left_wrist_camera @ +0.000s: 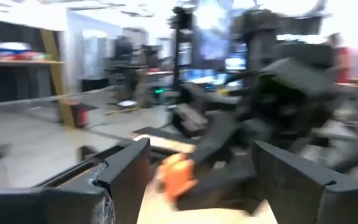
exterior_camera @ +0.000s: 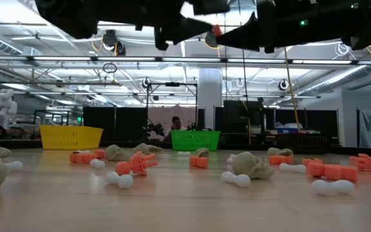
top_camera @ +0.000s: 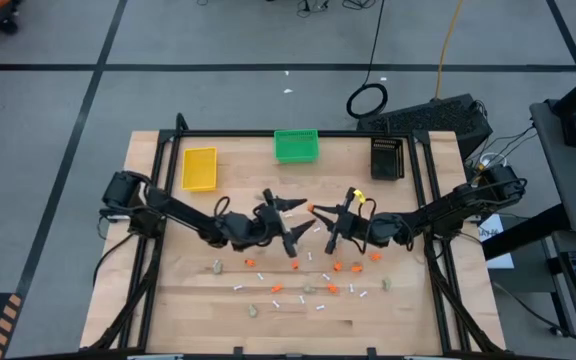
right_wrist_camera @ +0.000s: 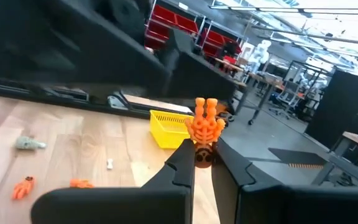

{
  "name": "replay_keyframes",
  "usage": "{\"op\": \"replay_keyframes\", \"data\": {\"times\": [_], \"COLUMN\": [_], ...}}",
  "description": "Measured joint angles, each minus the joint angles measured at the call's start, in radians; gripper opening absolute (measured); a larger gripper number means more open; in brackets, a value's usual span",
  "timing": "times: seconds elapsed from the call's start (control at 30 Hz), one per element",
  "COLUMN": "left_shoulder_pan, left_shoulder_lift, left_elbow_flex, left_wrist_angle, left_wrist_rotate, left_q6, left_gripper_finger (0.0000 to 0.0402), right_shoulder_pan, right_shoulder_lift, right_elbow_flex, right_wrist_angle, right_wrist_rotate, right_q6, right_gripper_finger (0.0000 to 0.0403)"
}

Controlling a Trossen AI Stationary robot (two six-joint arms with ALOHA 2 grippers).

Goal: Sort Halloween decoration
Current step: Put the orange skeleton toy into the yellow bin

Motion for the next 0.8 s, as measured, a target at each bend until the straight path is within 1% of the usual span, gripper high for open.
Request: {"op": "replay_keyframes", "data": {"times": [0.07, 0.2, 0.33, 0.4, 0.57, 0.8], "left_shoulder_pan": [0.003, 0.012, 0.022, 0.022, 0.02, 0.027], "left_shoulder_lift": [0.02, 0.044, 0.045, 0.045, 0.044, 0.044], "left_elbow_flex": [0.015, 0.048, 0.073, 0.079, 0.085, 0.084], "left_wrist_angle": [-0.002, -0.002, -0.066, -0.077, -0.109, -0.123], "left_wrist_rotate": [-0.036, -0.039, -0.041, -0.043, -0.039, -0.038], "left_q6": [0.0, -0.067, -0.104, -0.104, -0.113, -0.097], "left_gripper_finger": [0.0281, 0.0277, 0.0251, 0.0231, 0.017, 0.0057], "right_shoulder_pan": [0.0, 0.0, 0.0, 0.0, 0.0, 0.001], "right_shoulder_lift": [0.0, 0.0, 0.0, 0.0, 0.0, 0.0], "right_elbow_flex": [0.0, 0.0, 0.0, 0.0, 0.0, 0.0], "right_wrist_angle": [-0.001, -0.002, -0.008, -0.013, -0.015, -0.019], "right_wrist_rotate": [0.0, 0.001, 0.031, 0.051, 0.051, 0.05], "right_q6": [0.0, 0.0, 0.001, 0.005, 0.005, 0.007], "right_gripper_finger": [0.0016, 0.0016, 0.0016, 0.0016, 0.0016, 0.0016]}}
